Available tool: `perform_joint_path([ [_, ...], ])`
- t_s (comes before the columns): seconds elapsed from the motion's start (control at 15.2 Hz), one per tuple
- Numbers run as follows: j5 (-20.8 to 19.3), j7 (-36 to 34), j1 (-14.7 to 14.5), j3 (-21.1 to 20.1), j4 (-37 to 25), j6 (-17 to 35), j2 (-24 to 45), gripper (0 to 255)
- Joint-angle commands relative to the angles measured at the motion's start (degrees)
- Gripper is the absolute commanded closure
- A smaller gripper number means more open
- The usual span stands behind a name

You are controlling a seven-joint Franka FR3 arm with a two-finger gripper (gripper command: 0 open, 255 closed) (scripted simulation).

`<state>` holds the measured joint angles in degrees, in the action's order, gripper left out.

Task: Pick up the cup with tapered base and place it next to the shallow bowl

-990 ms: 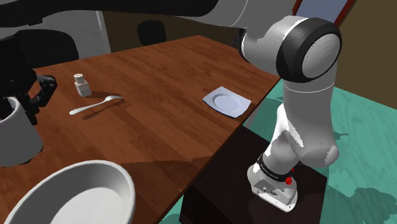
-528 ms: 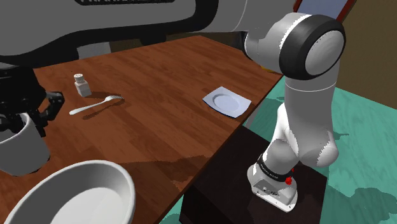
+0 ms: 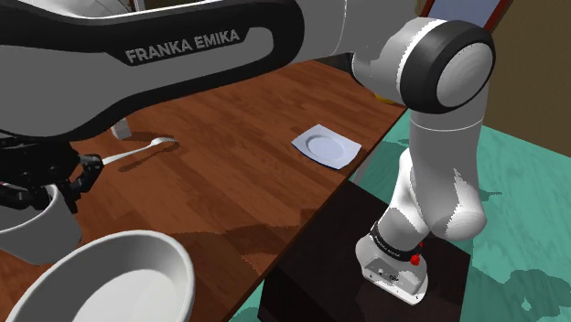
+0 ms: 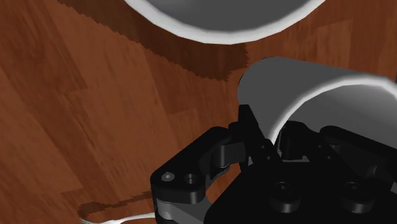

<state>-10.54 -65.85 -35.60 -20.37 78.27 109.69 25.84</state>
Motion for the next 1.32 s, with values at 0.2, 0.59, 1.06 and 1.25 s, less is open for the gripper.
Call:
perform_joint_path([
  [0.2,-0.2,-0.3,0.3,0.1,3.6,3.9,0.2,255],
  [0.59,-0.2,-0.3,0.3,0.1,3.6,3.9,0.2,255],
  [1.06,-0.2,-0.3,0.3,0.1,3.6,3.8,0.2,0],
  [1.25,0.2,0.0,0.3,-0.1,1.4,0.6,-0.9,0],
])
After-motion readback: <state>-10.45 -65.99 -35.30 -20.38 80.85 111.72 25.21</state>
